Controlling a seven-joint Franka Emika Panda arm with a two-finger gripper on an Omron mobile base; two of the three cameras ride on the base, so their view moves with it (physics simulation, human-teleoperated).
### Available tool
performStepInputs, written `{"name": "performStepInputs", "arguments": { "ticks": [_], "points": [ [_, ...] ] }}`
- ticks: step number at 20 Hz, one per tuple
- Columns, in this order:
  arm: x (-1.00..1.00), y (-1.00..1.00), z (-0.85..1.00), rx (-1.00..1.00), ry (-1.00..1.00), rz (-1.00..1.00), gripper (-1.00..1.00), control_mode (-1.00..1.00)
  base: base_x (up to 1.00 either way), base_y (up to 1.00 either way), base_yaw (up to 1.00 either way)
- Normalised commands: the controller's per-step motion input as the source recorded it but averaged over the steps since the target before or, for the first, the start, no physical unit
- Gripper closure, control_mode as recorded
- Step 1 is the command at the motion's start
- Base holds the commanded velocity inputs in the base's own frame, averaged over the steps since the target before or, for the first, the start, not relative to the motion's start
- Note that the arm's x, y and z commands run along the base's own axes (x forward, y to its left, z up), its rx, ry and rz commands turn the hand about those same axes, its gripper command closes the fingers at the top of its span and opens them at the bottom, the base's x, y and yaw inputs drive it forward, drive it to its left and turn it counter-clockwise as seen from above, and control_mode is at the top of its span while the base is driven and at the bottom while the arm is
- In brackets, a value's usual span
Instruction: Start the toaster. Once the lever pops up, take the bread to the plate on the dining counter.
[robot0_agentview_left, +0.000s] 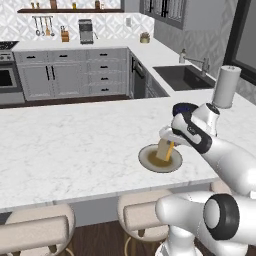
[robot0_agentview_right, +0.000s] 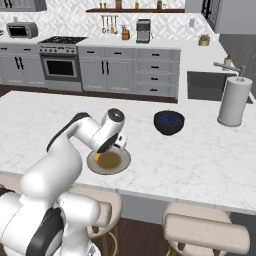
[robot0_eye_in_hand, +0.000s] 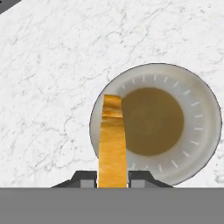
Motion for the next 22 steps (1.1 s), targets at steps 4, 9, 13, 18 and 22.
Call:
{"name": "performStepInputs", "arguments": {
  "ticks": [4, 9, 13, 18, 22],
  "points": [
    [0.3, 0.1, -0.01, 0.0, 0.01, 0.0, 1.0, -1.0, 0.0, 0.0, 0.0],
    [0.08, 0.0, -0.06, 0.0, 0.01, 0.0, 1.0, -1.0, 0.0, 0.0, 0.0],
    [0.0, 0.0, -0.19, 0.0, 0.0, 0.0, 1.0, -1.0, 0.0, 0.0, 0.0],
    [0.0, 0.0, -0.29, 0.0, 0.0, 0.0, 1.0, -1.0, 0.0, 0.0, 0.0],
    [0.0, 0.0, -0.29, 0.0, 0.0, 0.0, 1.0, -1.0, 0.0, 0.0, 0.0]
  ]
}}
